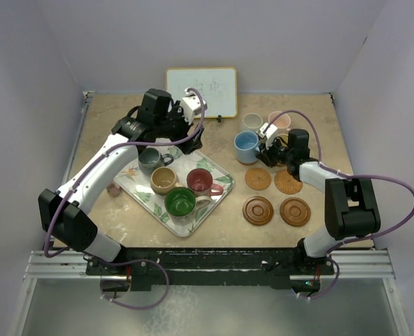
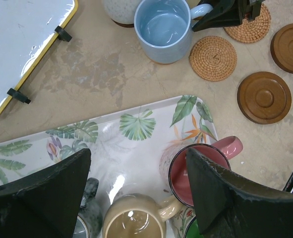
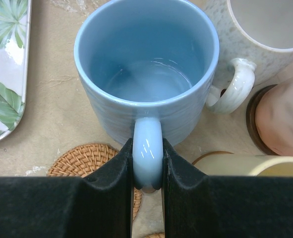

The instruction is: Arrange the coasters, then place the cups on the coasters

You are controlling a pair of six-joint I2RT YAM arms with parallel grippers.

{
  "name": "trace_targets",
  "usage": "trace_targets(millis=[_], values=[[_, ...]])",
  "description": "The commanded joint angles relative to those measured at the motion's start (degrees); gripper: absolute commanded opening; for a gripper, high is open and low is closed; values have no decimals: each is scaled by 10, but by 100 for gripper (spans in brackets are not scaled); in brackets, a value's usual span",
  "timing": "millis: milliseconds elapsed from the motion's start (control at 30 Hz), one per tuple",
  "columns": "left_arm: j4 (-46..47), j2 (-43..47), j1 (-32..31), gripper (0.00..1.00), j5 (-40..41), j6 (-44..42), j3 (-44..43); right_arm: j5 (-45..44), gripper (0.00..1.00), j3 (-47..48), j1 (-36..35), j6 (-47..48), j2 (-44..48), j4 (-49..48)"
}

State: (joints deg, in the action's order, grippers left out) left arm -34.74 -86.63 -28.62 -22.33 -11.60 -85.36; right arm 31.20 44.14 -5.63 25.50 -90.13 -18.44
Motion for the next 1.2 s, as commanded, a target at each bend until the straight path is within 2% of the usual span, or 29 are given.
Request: trace_targets(millis=[0, 533, 667, 767, 900, 1067, 1167], values=[[26, 23, 3, 74, -13, -10, 6, -19, 24, 14, -1, 18, 23, 19], [27, 25, 3, 74, -13, -19, 15, -32, 32, 18, -1, 20, 19, 29], [22, 26, 3, 74, 8, -22, 16, -29, 35, 27, -2, 18, 41, 46], [6, 24, 3, 74, 54, -26, 16, -23, 38, 40, -1, 8, 70, 68], [-46, 15, 6, 74, 113, -30, 8, -21, 42, 66, -1, -2, 118, 128], [-62, 37, 6, 74, 106, -49, 52, -25, 43, 120, -5, -6, 164, 256], [-58, 55, 7, 74, 166, -51, 84, -30, 46, 151, -8, -1, 187, 343]])
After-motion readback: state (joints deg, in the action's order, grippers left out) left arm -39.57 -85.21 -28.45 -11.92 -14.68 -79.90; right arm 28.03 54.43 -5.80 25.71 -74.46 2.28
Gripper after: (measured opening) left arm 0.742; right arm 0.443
